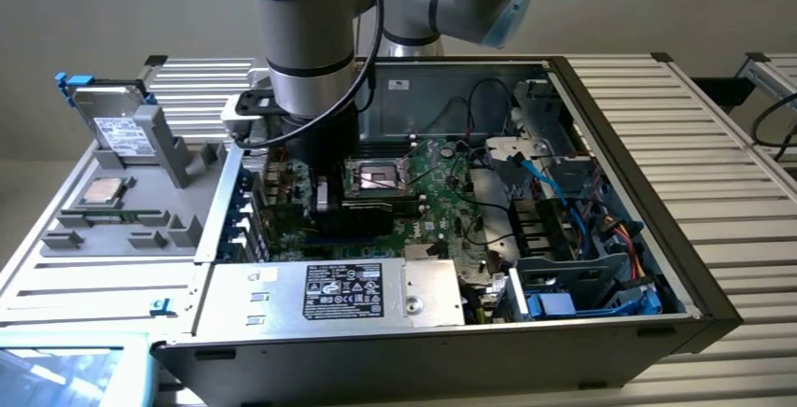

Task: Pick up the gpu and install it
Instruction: 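Insert the gpu into the slot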

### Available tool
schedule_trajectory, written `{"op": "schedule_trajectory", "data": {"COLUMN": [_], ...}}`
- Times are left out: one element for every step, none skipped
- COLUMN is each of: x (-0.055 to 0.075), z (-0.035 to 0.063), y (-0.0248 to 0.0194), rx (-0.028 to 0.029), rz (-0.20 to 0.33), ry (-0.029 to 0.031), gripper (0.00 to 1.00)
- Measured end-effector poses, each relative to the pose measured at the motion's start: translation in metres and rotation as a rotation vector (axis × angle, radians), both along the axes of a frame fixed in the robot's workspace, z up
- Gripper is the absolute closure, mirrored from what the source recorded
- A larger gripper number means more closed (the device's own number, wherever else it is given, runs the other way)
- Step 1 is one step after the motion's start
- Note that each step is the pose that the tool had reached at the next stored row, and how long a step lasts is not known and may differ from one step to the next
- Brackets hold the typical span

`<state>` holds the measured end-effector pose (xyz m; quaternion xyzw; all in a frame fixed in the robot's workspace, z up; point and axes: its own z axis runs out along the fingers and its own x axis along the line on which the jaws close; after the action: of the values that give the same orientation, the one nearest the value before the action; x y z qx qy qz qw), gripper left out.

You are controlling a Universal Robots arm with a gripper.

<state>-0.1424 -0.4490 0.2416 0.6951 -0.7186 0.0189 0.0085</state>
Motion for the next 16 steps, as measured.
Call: {"op": "schedule_trajectory", "data": {"x": [0.0000,0.0000,0.0000,0.0000,0.0000,0.0000,0.0000,0.0000,0.0003,0.0009,0.0011,0.0008,0.0000,-0.0006,-0.0006,-0.0008], "z": [0.0000,0.0000,0.0000,0.0000,0.0000,0.0000,0.0000,0.0000,0.0000,0.0001,0.0000,0.0000,-0.0001,0.0000,0.0000,-0.0001], "y": [0.0000,0.0000,0.0000,0.0000,0.0000,0.0000,0.0000,0.0000,-0.0001,-0.0003,-0.0006,-0.0005,-0.0006,-0.0005,-0.0006,-0.0011], "rx": [0.0001,0.0001,0.0002,0.0002,0.0001,0.0001,0.0001,0.0001,0.0001,0.0002,0.0003,0.0003,0.0003,0.0004,0.0005,0.0012], "rz": [0.000,0.000,0.000,0.000,0.000,0.000,0.000,0.000,0.001,0.001,0.001,0.001,0.002,0.003,0.006,0.009], "ry": [0.0000,0.0000,0.0000,0.0001,0.0001,0.0001,0.0000,0.0001,0.0002,0.0009,0.0005,0.0000,-0.0004,-0.0001,0.0002,0.0001], "gripper": [0.71,0.71,0.71,0.71,0.71,0.71,0.71,0.71,0.71,0.71,0.71,0.71,0.71,0.71,0.71,0.71]}}
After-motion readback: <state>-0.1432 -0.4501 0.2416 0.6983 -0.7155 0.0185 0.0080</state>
